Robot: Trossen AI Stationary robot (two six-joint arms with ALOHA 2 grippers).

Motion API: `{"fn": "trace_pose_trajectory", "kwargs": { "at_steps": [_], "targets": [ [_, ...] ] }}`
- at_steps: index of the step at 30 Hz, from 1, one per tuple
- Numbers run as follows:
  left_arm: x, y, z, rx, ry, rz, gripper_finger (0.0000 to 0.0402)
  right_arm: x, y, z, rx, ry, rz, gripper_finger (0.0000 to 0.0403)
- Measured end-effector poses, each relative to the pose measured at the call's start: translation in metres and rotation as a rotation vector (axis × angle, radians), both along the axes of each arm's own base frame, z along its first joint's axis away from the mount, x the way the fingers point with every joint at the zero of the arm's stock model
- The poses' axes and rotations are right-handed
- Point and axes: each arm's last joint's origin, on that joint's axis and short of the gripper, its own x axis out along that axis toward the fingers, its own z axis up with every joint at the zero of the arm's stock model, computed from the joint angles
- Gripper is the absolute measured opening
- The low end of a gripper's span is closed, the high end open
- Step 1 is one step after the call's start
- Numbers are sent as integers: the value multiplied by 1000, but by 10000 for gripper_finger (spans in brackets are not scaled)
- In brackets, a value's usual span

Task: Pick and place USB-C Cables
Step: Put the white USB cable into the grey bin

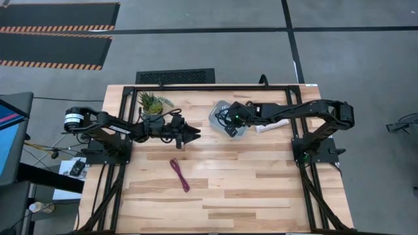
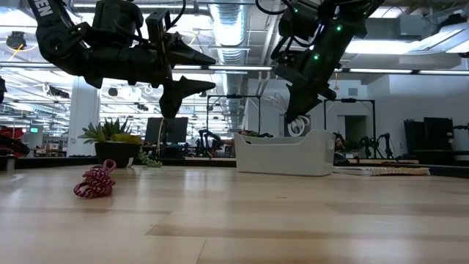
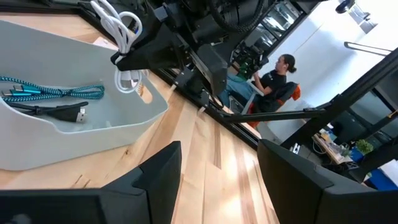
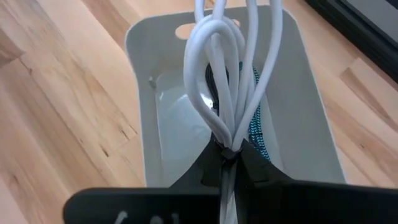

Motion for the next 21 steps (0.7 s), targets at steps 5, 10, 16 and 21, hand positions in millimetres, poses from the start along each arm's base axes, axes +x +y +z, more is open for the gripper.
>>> {"fn": "trace_pose_trajectory", "kwargs": {
  "at_steps": [5, 10, 16, 21],
  "targets": [
    [0, 0, 0, 0, 0, 0, 199, 0, -1, 0, -2, 2, -3, 19],
    [0, 0, 0, 9, 0, 13, 199, -1, -4, 0, -2, 5, -13, 17],
    [0, 0, 0, 12, 3, 16, 199, -3, -4, -2, 2, 23, -13, 18],
    [0, 0, 0, 12, 3, 16, 199, -1, -8, -18, 5, 106, -30, 18]
  ]
}}
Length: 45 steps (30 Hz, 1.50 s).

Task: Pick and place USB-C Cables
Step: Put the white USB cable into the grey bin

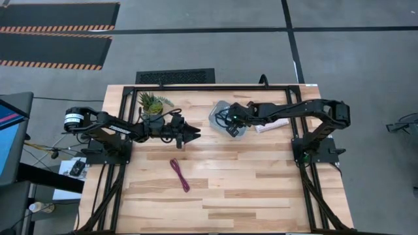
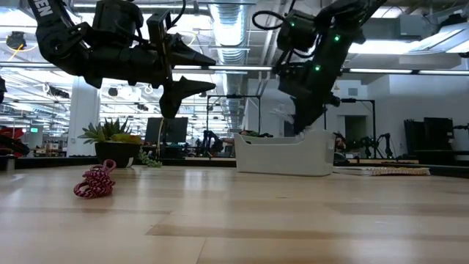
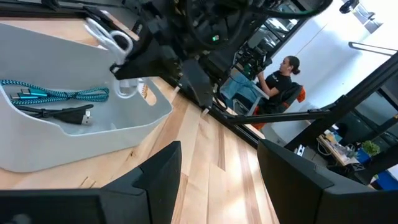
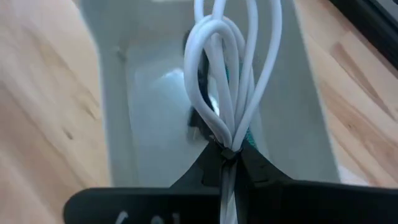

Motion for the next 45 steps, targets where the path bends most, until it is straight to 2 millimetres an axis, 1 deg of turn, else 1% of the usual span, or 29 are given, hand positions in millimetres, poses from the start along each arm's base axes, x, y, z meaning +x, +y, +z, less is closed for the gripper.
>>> {"fn": "trace_pose_trajectory", "kwargs": {
  "at_steps": [2, 6, 10, 19, 23, 25, 33, 36, 39, 45],
  "targets": [
    [0, 0, -1, -1, 7, 0, 199, 6, -2, -7, 2, 0, -1, 18],
    [0, 0, -2, -4, 26, 0, 199, 9, 1, -25, 18, 72, 21, 19],
    [0, 0, -3, 3, 30, 0, 199, 10, 1, -34, 27, 123, 21, 21],
    [0, 0, -4, 5, 47, 11, 199, 7, -4, -34, 31, 131, -3, 22],
    [0, 0, -4, 12, 47, 17, 199, 11, -6, -39, 29, 120, -8, 22],
    [0, 1, -5, 13, 51, 22, 199, 11, -7, -37, 26, 104, -11, 23],
    [-1, 1, -6, 19, 68, 34, 199, 10, -10, -37, 29, 104, -23, 34],
    [-1, 1, -7, 19, 68, 34, 199, 12, -10, -43, 34, 120, -25, 34],
    [-1, 1, -7, 21, 69, 34, 199, 12, -10, -42, 33, 110, -23, 35],
    [-1, 1, -6, 22, 68, 34, 199, 11, -10, -42, 39, 114, -29, 49]
  ]
}}
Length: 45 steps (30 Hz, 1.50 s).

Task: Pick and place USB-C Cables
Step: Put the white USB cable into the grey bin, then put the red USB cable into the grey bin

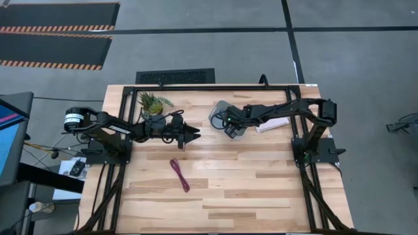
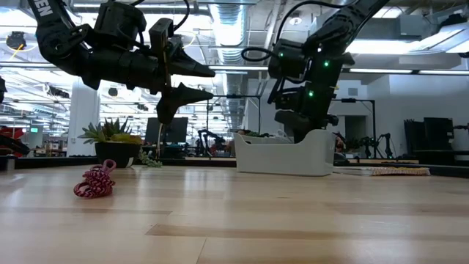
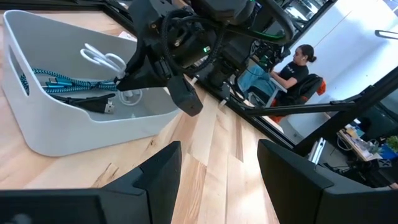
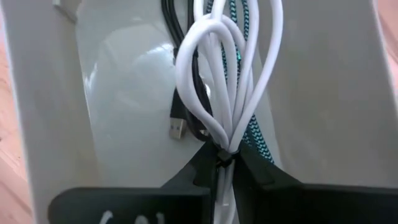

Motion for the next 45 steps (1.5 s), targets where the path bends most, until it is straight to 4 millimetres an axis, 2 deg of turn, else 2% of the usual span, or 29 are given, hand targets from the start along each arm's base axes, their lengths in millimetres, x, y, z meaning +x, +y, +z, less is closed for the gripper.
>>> {"fn": "trace_pose_trajectory", "kwargs": {
  "at_steps": [8, 14, 20, 25, 31, 38, 41, 45],
  "targets": [
    [0, 0, 0, -1, 2, 0, 199, 1, 1, 0, 36, 2, 82, 84],
    [0, 0, 0, -20, 2, 2, 199, 1, 2, 2, 39, -3, 104, 152],
    [0, 1, 0, -28, 1, -1, 199, -2, 3, 19, 22, -60, 102, 219],
    [-2, 12, 1, -99, -5, -4, 199, -14, 4, 53, -15, -156, 112, 246],
    [1, 28, 13, -196, -47, -124, 199, -41, 11, 110, -86, -348, 128, 248],
    [17, 34, 47, -191, -152, -300, 199, -90, 30, 172, -157, -599, 150, 249],
    [24, 35, 63, -185, -189, -360, 199, -110, 41, 189, -171, -680, 177, 249],
    [29, 34, 85, -177, -216, -475, 199, -134, 54, 203, -176, -745, 215, 249]
  ]
}}
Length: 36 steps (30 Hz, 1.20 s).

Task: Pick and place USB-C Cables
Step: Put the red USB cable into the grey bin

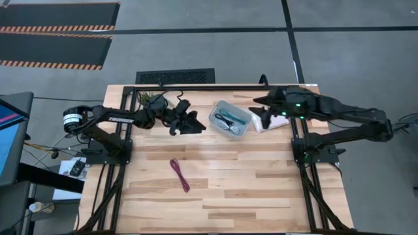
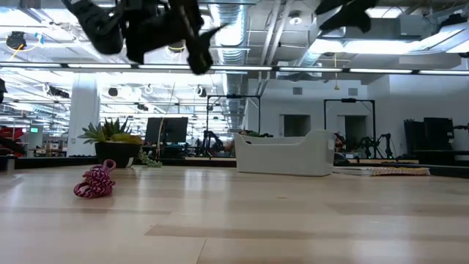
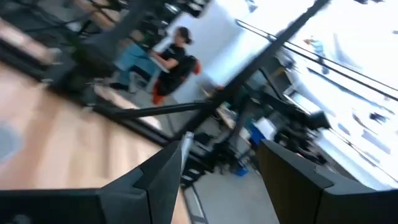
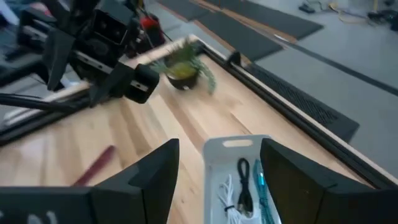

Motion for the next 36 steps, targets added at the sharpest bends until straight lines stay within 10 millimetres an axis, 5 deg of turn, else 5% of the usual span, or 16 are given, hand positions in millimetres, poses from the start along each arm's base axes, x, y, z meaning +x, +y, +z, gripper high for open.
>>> {"fn": "trace_pose_trajectory", "kwargs": {
  "at_steps": [6, 15, 28, 36],
  "targets": [
    [-8, -1, 50, 103, 27, 9, 199, -23, 13, 1, -9, -61, 57, 249],
    [-45, -36, 116, 501, 307, 357, 199, -30, 25, -18, -25, -135, 97, 249],
    [-140, -77, 140, 602, 364, 572, 199, -18, 32, -65, -61, -316, 114, 249],
    [-168, -77, 96, 527, 333, 622, 199, -16, 32, -64, -141, -454, 121, 249]
  ]
}}
